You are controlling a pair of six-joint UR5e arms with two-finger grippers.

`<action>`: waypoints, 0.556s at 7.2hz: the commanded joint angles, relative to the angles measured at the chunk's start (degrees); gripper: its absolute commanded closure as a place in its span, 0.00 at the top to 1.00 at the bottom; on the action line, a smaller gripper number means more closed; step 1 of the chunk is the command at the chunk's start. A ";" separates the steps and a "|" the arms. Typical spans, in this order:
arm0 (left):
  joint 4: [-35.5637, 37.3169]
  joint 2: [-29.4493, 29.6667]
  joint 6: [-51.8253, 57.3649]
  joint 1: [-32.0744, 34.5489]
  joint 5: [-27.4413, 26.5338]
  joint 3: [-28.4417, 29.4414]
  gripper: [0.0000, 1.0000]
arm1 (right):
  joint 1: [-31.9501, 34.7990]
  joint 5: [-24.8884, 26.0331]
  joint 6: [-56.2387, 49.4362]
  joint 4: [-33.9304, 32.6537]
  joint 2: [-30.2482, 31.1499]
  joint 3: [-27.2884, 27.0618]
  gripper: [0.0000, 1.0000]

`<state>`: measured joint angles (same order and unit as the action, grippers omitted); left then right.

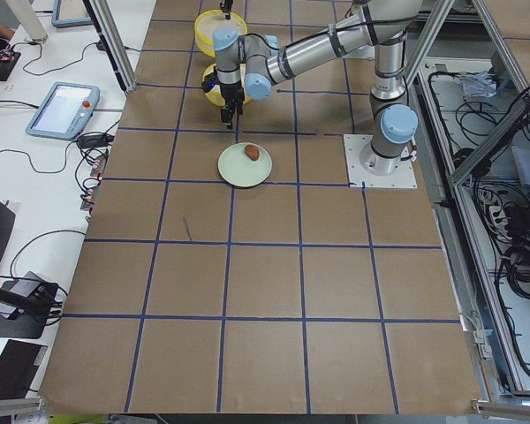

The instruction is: Stack buns with steamer

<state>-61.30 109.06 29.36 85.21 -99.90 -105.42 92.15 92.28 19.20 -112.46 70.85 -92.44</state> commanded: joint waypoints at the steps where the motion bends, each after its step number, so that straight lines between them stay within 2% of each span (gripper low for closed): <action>1: 0.22 2.72 8.85 -3.82 -0.64 -1.19 0.86 | 9.77 0.53 11.46 0.84 -2.02 0.85 0.07; 2: 0.22 3.87 8.87 -3.91 -0.64 -1.36 0.56 | 12.06 0.01 16.26 0.58 -3.07 0.85 0.07; 4: 0.22 4.23 8.52 -4.17 -0.03 -2.41 0.47 | 12.26 -0.08 16.58 0.58 -3.96 0.85 0.07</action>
<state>-61.09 112.88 37.89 81.23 -100.27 -107.06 103.86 92.27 35.02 -111.65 67.49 -91.63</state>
